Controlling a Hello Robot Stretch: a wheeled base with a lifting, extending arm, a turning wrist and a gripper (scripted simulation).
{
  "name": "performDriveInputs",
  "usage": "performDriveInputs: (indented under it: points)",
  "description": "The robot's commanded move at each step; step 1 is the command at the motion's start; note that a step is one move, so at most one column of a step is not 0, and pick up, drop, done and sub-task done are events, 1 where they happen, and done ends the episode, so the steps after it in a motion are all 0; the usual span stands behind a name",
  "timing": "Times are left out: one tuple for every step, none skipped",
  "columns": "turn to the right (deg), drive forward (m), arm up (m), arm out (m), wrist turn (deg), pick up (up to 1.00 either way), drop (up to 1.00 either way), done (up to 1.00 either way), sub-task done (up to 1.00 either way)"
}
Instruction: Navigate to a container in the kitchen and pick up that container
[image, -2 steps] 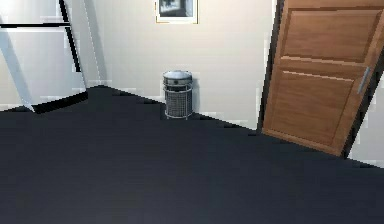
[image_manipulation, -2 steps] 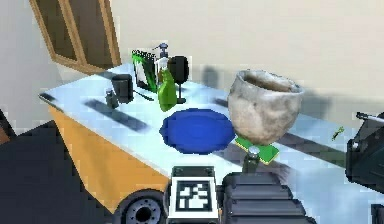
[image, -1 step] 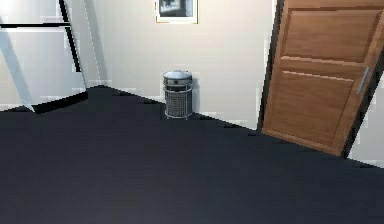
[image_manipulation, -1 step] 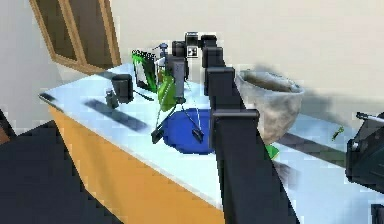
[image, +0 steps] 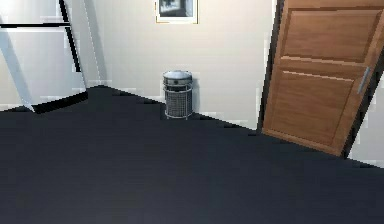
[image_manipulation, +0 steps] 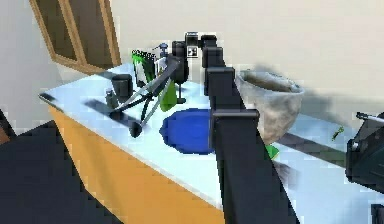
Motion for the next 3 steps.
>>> performDriveInputs:
  points:
    - [0.0,0.00,0.00,0.00,45.0,0.00,0.00,0.00,0.00]
    - [0.0,0.00,0.00,0.00,45.0,0.00,0.00,0.00,0.00]
    - [0.0,0.00,0.00,0.00,15.0,0.00,0.00,0.00,0.00]
